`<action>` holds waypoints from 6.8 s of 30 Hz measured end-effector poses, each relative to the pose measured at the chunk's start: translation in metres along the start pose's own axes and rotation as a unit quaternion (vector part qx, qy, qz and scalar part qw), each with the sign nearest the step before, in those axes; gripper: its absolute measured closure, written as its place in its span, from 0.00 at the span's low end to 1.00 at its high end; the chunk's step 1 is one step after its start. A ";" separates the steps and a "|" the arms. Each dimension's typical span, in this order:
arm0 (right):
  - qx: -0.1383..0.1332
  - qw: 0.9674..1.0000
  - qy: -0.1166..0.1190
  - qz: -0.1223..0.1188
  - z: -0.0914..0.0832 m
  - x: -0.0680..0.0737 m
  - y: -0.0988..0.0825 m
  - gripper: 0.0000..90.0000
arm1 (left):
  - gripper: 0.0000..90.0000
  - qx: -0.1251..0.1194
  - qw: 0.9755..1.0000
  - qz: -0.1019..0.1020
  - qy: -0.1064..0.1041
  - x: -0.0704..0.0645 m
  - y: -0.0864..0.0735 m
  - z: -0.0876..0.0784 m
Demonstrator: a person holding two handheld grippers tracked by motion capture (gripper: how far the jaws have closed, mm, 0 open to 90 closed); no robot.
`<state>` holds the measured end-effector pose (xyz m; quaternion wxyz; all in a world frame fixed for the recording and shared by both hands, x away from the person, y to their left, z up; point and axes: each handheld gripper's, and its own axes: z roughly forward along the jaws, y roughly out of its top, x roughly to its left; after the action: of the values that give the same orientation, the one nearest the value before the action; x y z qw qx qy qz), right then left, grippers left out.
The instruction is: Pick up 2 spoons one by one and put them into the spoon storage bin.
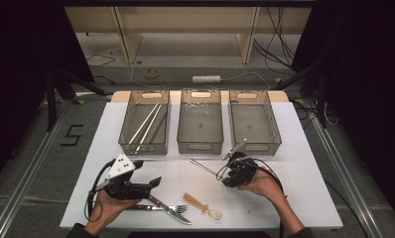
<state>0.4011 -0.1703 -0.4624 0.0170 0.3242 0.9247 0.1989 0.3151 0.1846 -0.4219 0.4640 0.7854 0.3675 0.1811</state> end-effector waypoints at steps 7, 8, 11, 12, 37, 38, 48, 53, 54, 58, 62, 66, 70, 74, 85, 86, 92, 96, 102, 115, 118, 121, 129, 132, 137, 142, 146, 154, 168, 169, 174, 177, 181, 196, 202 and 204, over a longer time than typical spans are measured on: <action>0.015 1.000 0.009 0.018 -0.005 -0.004 -0.006 0.56 | 0.19 0.001 1.000 0.002 -0.001 -0.001 0.000 0.000; 0.018 1.000 0.009 0.019 -0.005 -0.004 -0.007 0.56 | 0.19 0.002 1.000 0.005 -0.001 -0.001 0.000 0.000; 0.028 0.999 0.010 0.020 -0.007 -0.003 -0.009 0.59 | 0.19 0.003 1.000 0.006 -0.001 -0.001 0.000 0.000; 0.028 0.999 0.008 0.020 -0.007 -0.003 -0.010 0.61 | 0.19 0.003 1.000 0.006 -0.001 -0.002 0.000 0.000; -0.015 0.998 0.042 0.034 -0.021 -0.009 -0.014 0.99 | 0.20 0.009 1.000 0.011 0.000 -0.003 0.000 0.001; -0.016 0.999 0.039 0.033 -0.021 -0.008 -0.014 0.99 | 0.20 0.009 1.000 0.011 0.000 -0.003 0.000 0.001; -0.062 0.997 0.035 0.033 -0.042 -0.013 -0.010 0.99 | 0.20 0.003 1.000 0.003 0.004 -0.001 0.000 0.000; -0.096 0.994 0.026 0.033 -0.056 -0.016 -0.004 0.99 | 0.20 0.001 1.000 0.002 0.005 -0.001 0.000 0.000; -0.104 0.994 0.023 0.033 -0.060 -0.017 -0.001 0.99 | 0.20 0.001 1.000 0.002 0.005 -0.001 0.000 0.000; -0.131 0.990 0.010 0.041 -0.072 -0.025 0.010 0.99 | 0.20 0.001 1.000 0.001 0.005 -0.001 0.000 0.000; -0.154 0.987 -0.005 0.053 -0.080 -0.032 0.025 0.99 | 0.20 0.000 1.000 0.000 0.005 0.000 0.000 0.000; -0.170 0.983 -0.026 0.068 -0.084 -0.041 0.042 0.99 | 0.20 -0.001 1.000 0.000 0.005 0.000 0.000 0.000; -0.177 0.979 -0.044 0.088 -0.082 -0.051 0.056 0.99 | 0.20 -0.001 1.000 0.001 0.005 0.000 0.000 0.000; -0.179 0.976 -0.064 0.111 -0.079 -0.058 0.067 0.99 | 0.20 -0.003 1.000 0.000 0.005 0.000 0.000 0.000; -0.168 0.966 -0.098 0.168 -0.065 -0.077 0.083 0.99 | 0.20 -0.002 1.000 0.001 0.004 0.000 0.000 -0.001; -0.169 0.966 -0.096 0.172 -0.064 -0.078 0.083 0.99 | 0.20 -0.001 1.000 0.001 0.004 0.000 0.000 -0.001; -0.168 0.965 -0.094 0.177 -0.056 -0.074 0.089 0.99 | 0.20 -0.002 1.000 0.001 0.004 0.000 0.000 -0.001; -0.162 0.966 -0.096 0.179 -0.051 -0.071 0.093 0.99 | 0.20 -0.002 1.000 0.003 0.004 0.000 0.000 -0.001; -0.157 0.964 -0.096 0.190 -0.044 -0.069 0.096 0.99 | 0.20 -0.002 1.000 0.003 0.003 0.000 0.000 -0.001; -0.152 0.961 -0.108 0.203 -0.037 -0.065 0.100 0.98 | 0.20 -0.002 1.000 0.003 0.003 -0.001 0.000 -0.001; -0.149 0.963 -0.107 0.198 -0.036 -0.063 0.101 0.88 | 0.20 -0.003 1.000 0.003 0.003 -0.001 0.000 -0.001; -0.153 0.966 -0.084 0.192 -0.037 -0.062 0.101 0.73 | 0.20 -0.002 1.000 0.003 0.004 -0.001 0.000 -0.001; -0.153 0.976 -0.044 0.148 -0.046 -0.050 0.098 0.49 | 0.20 -0.003 1.000 0.002 0.004 0.000 0.000 -0.002; -0.152 0.981 -0.023 0.118 -0.054 -0.039 0.095 0.44 | 0.20 -0.003 1.000 0.002 0.004 0.000 0.000 -0.002; -0.152 0.986 -0.002 0.066 -0.066 -0.014 0.084 0.42 | 0.19 -0.002 1.000 0.001 0.005 0.000 0.000 -0.001; -0.146 0.988 0.020 0.033 -0.065 0.008 0.069 0.40 | 0.19 -0.004 1.000 -0.003 0.005 0.000 0.000 -0.001; -0.138 0.990 0.028 0.013 -0.060 0.025 0.058 0.39 | 0.19 -0.008 1.000 -0.008 0.001 0.001 0.000 -0.002; -0.123 0.991 0.047 -0.013 -0.045 0.048 0.045 0.36 | 0.19 -0.012 1.000 -0.011 -0.001 0.001 0.000 -0.003; -0.101 0.992 0.065 -0.047 -0.032 0.070 0.041 0.35 | 0.18 -0.018 1.000 -0.018 -0.003 0.002 0.000 -0.004; -0.101 0.992 0.066 -0.049 -0.031 0.071 0.041 0.35 | 0.18 -0.018 1.000 -0.018 -0.003 0.002 0.000 -0.004; -0.096 0.992 0.068 -0.051 -0.027 0.075 0.040 0.35 | 0.18 -0.019 1.000 -0.019 -0.003 0.002 0.000 -0.005; -0.092 0.992 0.066 -0.058 -0.025 0.077 0.040 0.35 | 0.18 -0.019 1.000 -0.020 -0.002 0.002 0.000 -0.005; -0.084 0.993 0.062 -0.063 -0.022 0.082 0.040 0.35 | 0.18 -0.019 1.000 -0.021 -0.002 0.002 0.000 -0.005; -0.033 0.994 0.046 -0.090 0.004 0.094 0.037 0.50 | 0.18 -0.019 1.000 -0.022 -0.001 0.002 0.000 -0.005; -0.020 0.994 0.050 -0.095 0.011 0.096 0.036 0.56 | 0.18 -0.018 1.000 -0.021 -0.001 0.003 0.000 -0.005; -0.015 0.994 0.055 -0.096 0.012 0.097 0.036 0.59 | 0.18 -0.018 1.000 -0.022 -0.001 0.002 0.000 -0.005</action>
<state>0.3480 -0.0815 -0.4508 -0.0097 0.2227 0.9479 0.2274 0.3134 0.1895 -0.4196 0.4824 0.7687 0.3807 0.1772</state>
